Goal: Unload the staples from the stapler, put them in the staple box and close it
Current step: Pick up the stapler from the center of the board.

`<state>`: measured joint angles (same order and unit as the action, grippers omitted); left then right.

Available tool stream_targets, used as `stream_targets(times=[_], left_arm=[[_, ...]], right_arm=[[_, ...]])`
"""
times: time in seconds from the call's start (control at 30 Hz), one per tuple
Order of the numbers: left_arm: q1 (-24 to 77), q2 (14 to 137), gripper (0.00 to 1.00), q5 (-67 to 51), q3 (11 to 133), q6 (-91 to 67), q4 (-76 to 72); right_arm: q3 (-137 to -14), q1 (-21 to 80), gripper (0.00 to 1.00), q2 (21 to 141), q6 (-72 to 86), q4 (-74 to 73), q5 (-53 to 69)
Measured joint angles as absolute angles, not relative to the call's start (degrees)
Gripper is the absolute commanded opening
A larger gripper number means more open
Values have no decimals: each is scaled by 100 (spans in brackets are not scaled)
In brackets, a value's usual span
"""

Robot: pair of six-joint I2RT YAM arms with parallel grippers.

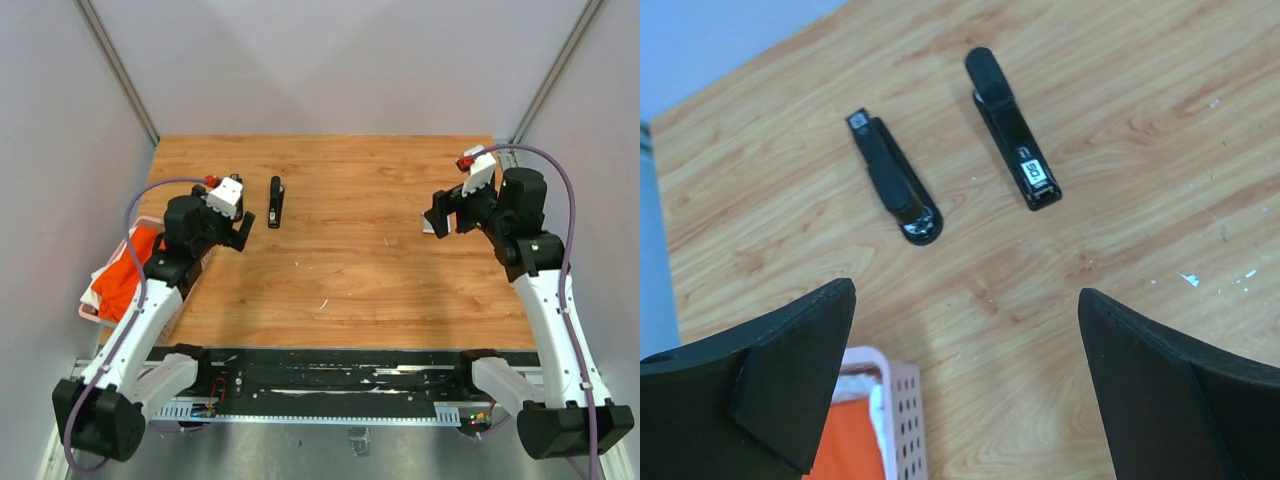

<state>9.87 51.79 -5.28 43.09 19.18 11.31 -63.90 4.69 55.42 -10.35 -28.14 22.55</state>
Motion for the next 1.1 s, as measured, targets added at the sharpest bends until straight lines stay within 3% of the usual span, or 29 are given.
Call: stream_targets(times=[0.23, 0.73, 1.1], left_arm=[[1514, 6488, 98, -176, 4786, 1981, 1063], [1673, 9321, 98, 816, 7301, 1063, 1476], [1872, 10237, 100, 1260, 8274, 786, 2051]], right_arm=[[-6482, 475, 87, 6001, -1055, -3127, 2296], [-5883, 550, 87, 6379, -1441, -2974, 1931], [-5806, 558, 87, 6447, -1549, -2788, 1813]])
